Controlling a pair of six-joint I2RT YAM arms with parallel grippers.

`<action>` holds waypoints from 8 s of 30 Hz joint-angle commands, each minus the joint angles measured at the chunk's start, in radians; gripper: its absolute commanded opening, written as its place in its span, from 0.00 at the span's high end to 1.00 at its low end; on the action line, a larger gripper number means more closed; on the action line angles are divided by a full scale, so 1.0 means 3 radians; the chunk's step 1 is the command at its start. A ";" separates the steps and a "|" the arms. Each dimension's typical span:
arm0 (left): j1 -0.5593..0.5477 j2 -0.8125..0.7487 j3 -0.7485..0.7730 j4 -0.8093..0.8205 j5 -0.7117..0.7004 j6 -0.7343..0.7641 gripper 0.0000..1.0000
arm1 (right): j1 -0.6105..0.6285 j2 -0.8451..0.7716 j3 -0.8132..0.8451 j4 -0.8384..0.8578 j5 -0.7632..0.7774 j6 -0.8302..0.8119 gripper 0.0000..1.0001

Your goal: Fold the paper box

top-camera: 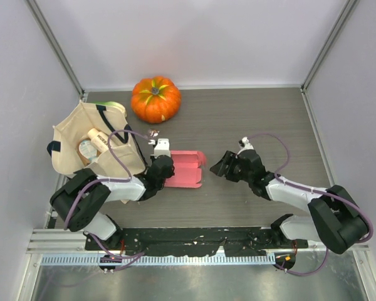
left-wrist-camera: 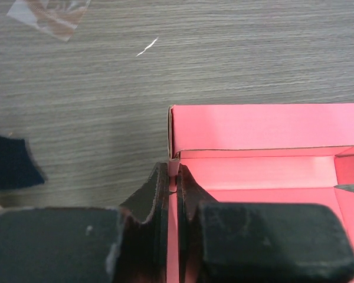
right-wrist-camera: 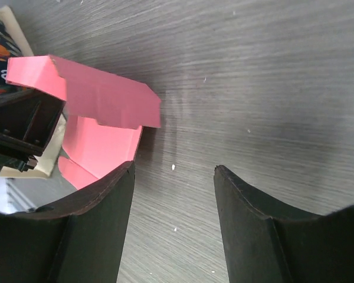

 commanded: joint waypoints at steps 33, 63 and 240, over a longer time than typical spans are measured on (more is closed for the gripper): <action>-0.0057 -0.1111 -0.0430 0.0262 0.0035 -0.0920 1.00 | 0.0271 0.1402 -0.0753 0.4623 -0.0569 0.2364 0.99; -0.0057 -0.1132 -0.0235 -0.0168 0.0495 -0.0245 1.00 | -0.0261 -0.0203 0.1021 -0.1190 0.0086 -0.1940 0.50; 0.0153 -0.0258 0.0884 -0.1472 0.2163 -0.0414 0.57 | 0.1513 0.0508 -0.0329 0.1735 0.1737 -0.2053 0.49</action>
